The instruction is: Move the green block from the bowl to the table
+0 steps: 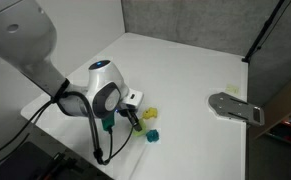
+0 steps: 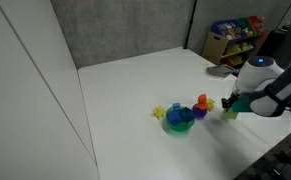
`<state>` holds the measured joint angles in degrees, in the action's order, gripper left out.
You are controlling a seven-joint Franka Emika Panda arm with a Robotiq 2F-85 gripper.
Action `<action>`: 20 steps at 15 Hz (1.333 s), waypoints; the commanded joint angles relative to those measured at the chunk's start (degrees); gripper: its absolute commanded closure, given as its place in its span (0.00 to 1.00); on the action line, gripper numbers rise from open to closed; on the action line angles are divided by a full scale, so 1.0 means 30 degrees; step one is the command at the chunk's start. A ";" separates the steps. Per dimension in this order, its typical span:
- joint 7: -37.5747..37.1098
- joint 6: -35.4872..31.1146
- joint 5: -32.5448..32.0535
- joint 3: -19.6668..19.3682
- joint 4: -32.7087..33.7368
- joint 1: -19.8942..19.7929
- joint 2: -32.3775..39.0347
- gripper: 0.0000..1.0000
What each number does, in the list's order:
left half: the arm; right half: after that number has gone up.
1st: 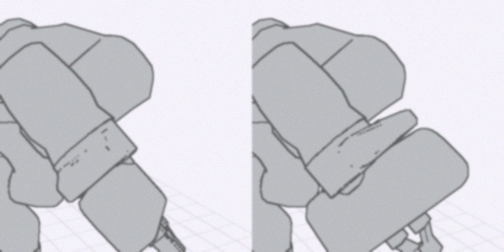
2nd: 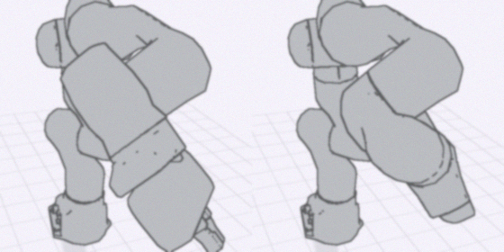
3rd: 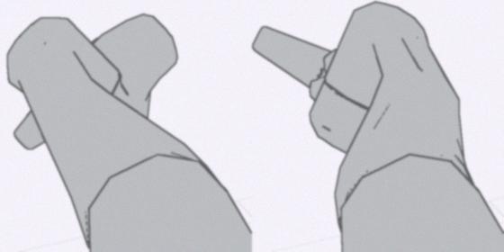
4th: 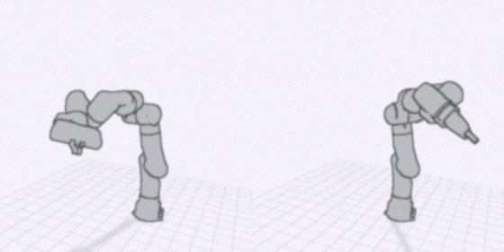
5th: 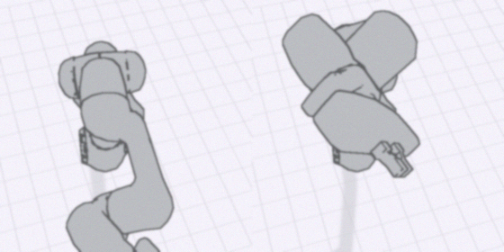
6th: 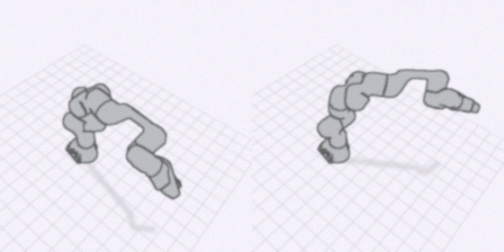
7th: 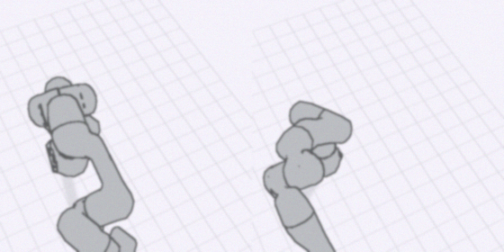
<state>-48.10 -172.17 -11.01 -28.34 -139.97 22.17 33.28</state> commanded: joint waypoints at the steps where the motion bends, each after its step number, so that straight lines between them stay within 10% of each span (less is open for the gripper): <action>1: 0.0776 -0.0339 0.1036 -0.0565 -0.0060 0.0420 -0.0037 0.13; 3: 0.1022 -0.0306 0.1365 -0.0668 -0.0187 0.0336 -0.0467 0.01; 13: 0.1687 0.1114 0.1787 -0.1745 -0.0196 0.0782 -0.3841 0.00; 20: 0.2636 0.5551 0.0845 0.1649 0.0245 -0.1505 -0.8368 0.00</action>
<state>-42.45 -161.99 -7.00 -28.90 -139.57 22.40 14.57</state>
